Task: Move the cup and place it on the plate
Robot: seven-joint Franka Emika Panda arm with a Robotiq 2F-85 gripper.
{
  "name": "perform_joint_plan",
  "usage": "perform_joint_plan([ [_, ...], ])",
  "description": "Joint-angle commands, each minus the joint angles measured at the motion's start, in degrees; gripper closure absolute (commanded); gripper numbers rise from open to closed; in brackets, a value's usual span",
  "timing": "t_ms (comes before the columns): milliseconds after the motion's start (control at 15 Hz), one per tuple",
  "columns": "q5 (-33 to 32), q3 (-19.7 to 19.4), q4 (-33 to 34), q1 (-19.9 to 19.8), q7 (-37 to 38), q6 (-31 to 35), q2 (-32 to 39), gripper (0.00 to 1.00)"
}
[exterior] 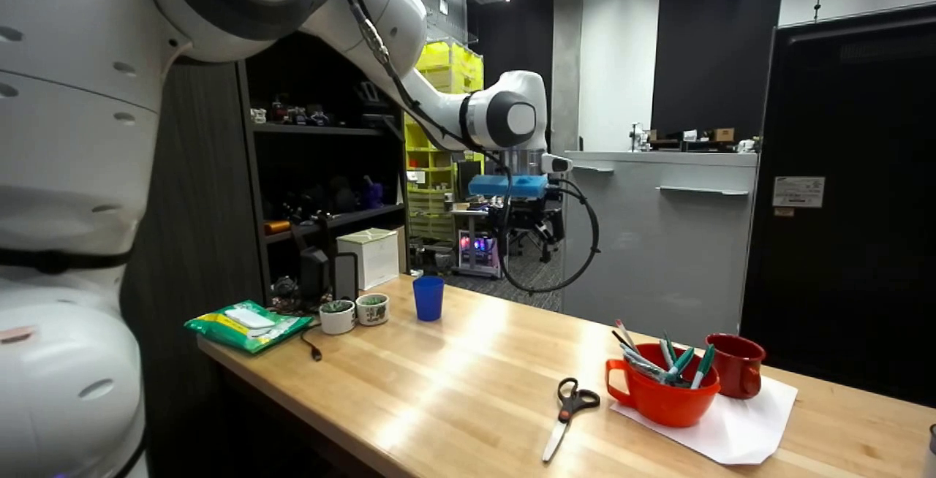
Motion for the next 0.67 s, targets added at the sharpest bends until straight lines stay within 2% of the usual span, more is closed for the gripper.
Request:
perform_joint_plan([
  [0,3.40,0.87,-5.57,1.02,-2.36,-1.30,-5.94,0.00],
  [67,3.04,0.81,-6.29,1.52,-0.59,-1.61,-6.78,0.00],
  [133,2.30,0.24,-2.62,1.17,-1.11,-1.11,-2.89,0.00],
  [600,2.30,-0.02,-2.81,1.19,-1.07,-0.98,-2.54,0.00],
])
